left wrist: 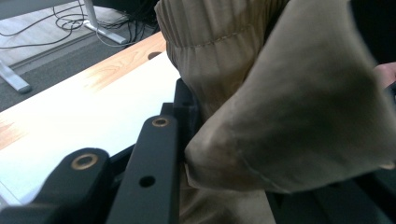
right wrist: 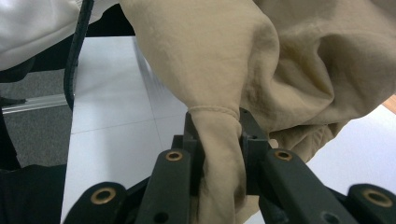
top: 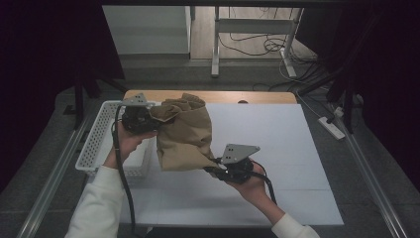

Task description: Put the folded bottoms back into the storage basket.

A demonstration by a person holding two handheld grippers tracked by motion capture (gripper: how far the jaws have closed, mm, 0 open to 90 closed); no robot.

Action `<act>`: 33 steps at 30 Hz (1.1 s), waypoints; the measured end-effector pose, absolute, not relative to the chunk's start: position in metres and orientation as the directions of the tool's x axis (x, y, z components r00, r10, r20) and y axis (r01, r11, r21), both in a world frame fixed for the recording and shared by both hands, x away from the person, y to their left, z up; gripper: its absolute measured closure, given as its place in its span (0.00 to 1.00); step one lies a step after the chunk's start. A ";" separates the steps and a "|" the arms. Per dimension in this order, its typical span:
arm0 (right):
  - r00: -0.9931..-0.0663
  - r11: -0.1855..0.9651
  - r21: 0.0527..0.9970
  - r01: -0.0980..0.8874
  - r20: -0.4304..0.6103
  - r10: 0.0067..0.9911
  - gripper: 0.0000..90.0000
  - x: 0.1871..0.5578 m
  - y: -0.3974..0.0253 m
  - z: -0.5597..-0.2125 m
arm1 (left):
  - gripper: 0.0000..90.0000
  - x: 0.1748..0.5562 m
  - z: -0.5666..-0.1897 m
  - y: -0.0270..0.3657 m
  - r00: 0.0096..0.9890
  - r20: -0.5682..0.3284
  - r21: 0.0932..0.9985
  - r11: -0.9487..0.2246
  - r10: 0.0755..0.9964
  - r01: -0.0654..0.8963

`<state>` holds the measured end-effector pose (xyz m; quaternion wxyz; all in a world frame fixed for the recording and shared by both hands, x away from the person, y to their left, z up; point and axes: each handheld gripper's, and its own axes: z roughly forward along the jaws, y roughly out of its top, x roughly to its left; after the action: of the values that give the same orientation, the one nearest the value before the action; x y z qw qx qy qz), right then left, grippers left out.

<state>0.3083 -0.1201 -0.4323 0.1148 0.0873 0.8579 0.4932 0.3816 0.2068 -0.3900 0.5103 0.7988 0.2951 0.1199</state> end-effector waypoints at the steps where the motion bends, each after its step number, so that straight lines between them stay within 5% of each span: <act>1: -0.958 0.493 0.869 0.038 -0.109 0.265 0.86 0.308 -0.119 -0.432 | 0.82 0.381 -0.389 0.207 0.798 -0.108 0.886 -0.306 0.593 0.347; 33: -0.971 0.467 0.884 -0.016 -0.124 0.203 0.86 0.313 -0.092 -0.418 | 0.82 0.364 -0.376 0.246 0.751 -0.115 0.898 -0.256 0.650 0.359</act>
<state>0.3128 -0.0918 -0.4183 0.1065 0.0551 0.8498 0.5132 0.3642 0.2463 -0.3757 0.5171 0.7799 0.3234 0.1408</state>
